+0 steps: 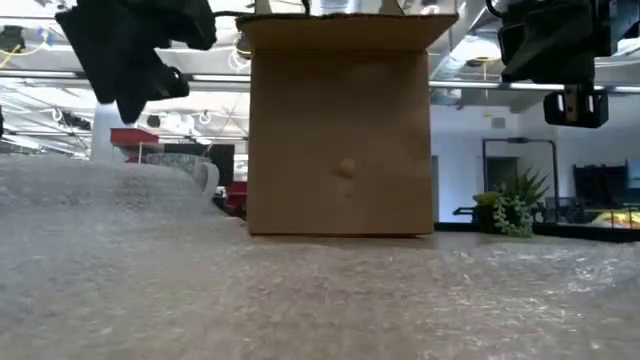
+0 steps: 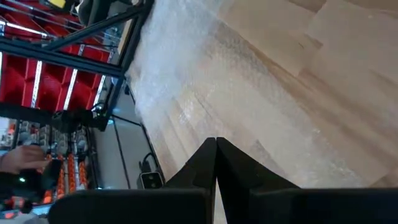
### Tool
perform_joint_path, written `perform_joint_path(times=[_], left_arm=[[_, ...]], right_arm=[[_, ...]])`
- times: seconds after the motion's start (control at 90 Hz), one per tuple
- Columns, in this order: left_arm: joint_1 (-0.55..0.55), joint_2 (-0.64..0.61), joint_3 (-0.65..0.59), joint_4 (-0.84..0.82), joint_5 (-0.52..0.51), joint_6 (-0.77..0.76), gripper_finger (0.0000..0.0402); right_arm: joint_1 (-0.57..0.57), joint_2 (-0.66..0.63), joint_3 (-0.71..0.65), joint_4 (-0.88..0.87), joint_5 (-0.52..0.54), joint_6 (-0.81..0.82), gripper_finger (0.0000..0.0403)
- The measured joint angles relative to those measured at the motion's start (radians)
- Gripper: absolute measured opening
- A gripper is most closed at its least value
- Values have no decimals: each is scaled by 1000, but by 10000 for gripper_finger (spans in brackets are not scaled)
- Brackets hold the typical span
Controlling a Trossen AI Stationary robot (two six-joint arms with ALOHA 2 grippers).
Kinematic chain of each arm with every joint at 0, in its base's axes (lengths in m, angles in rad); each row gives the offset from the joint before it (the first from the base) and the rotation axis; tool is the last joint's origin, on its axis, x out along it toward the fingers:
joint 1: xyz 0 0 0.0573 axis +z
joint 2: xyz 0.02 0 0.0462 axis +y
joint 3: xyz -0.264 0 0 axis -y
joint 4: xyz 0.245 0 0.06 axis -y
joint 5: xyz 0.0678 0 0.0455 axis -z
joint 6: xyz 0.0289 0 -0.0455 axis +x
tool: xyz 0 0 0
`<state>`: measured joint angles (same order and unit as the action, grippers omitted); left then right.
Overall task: Wrap mug
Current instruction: Prepare the right transparent bubble wrap
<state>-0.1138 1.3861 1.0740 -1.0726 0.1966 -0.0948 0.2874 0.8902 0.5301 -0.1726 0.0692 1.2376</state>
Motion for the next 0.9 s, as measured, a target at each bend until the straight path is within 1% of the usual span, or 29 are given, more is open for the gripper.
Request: perform_joint_path(times=[0.089,0.222,0.344,0.478,0.6,0.711,0.778,0.833,0.9], left_arm=[[24,34,0,-48,-6,42,181],[62,80,0,-112,-71,77,217],[110,109,-5,-115,-96,80,243],[164,122,-58,-102,-93,110,259],[205,117,-115,-76,-26,141,260],[212,117,-131,-105,92,193,253],[206,118,-132,-83,143,218,243],[204,123,-133,-64,170,240,232],[198,123,-144,-54,170,246,216]], right_arm=[[0,0,0,0,0,19,0],[0,0,0,1,0,31,0],[0,0,0,1,0,45,0],[0,0,0,0,0,46,0],[0,0,0,1,0,46,0],[0,0,0,1,0,46,0],[0,0,0,0,0,46,0],[0,0,0,0,0,45,0],[0,0,0,0,1,45,0]])
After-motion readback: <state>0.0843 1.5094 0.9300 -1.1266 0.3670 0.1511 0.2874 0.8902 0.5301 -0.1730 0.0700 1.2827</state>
